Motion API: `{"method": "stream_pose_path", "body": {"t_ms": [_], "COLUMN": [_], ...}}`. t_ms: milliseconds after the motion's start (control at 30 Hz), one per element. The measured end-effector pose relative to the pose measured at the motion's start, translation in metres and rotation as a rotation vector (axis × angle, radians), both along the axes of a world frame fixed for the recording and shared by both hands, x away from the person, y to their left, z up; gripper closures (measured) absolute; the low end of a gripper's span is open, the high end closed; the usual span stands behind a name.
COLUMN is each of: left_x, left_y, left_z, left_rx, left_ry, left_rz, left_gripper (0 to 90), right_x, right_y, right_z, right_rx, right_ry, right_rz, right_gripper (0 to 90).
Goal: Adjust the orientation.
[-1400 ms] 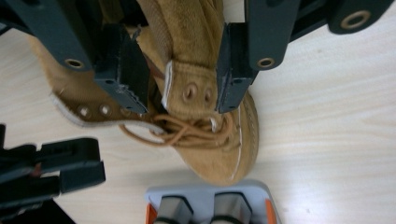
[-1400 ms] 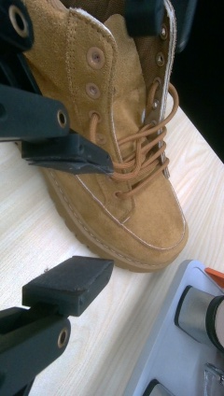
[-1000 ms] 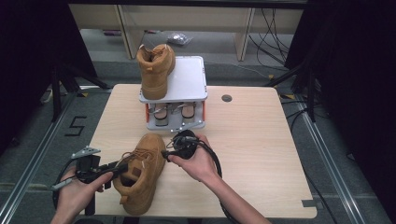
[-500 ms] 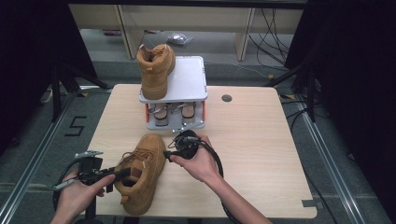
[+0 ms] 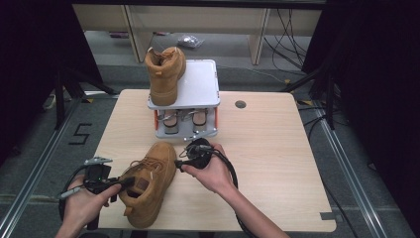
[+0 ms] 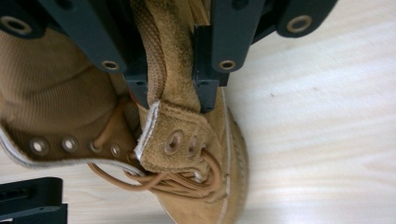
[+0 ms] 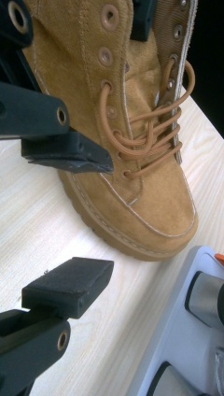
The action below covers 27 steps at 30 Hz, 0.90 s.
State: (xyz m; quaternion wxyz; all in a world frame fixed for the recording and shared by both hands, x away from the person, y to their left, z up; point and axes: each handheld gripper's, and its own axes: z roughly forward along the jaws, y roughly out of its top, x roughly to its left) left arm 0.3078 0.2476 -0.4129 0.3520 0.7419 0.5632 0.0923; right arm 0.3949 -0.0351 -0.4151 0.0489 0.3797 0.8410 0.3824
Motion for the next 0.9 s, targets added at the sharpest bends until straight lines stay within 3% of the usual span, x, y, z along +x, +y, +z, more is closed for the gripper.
{"method": "stream_pose_path", "body": {"t_ms": [167, 233, 567, 700, 900], "left_x": [0.002, 0.003, 0.01, 0.012, 0.014], "left_y": [-0.001, 0.001, 0.001, -0.001, -0.006], "left_z": [0.001, 0.001, 0.004, 0.006, 0.011], "left_rx": [-0.001, -0.047, -0.17, -0.242, -0.256], "left_ry": [-0.026, -0.023, -0.03, -0.03, -0.042], "left_rz": [0.013, 0.02, 0.022, 0.033, 0.008], "left_gripper": [77.6, 77.7, 78.3, 78.6, 78.9], "right_x": [0.003, 0.003, 0.008, 0.01, 0.013], "right_y": [-0.006, -0.008, -0.024, -0.032, -0.046], "right_z": [-0.001, -0.002, -0.004, -0.005, -0.006], "right_rx": [0.008, 0.007, 0.004, 0.007, 0.007], "right_ry": [-0.002, 0.001, -0.001, -0.007, -0.008], "right_rz": [-0.018, -0.025, -0.067, -0.084, -0.116], "right_gripper": [45.7, 45.6, 45.2, 45.1, 45.1]}}
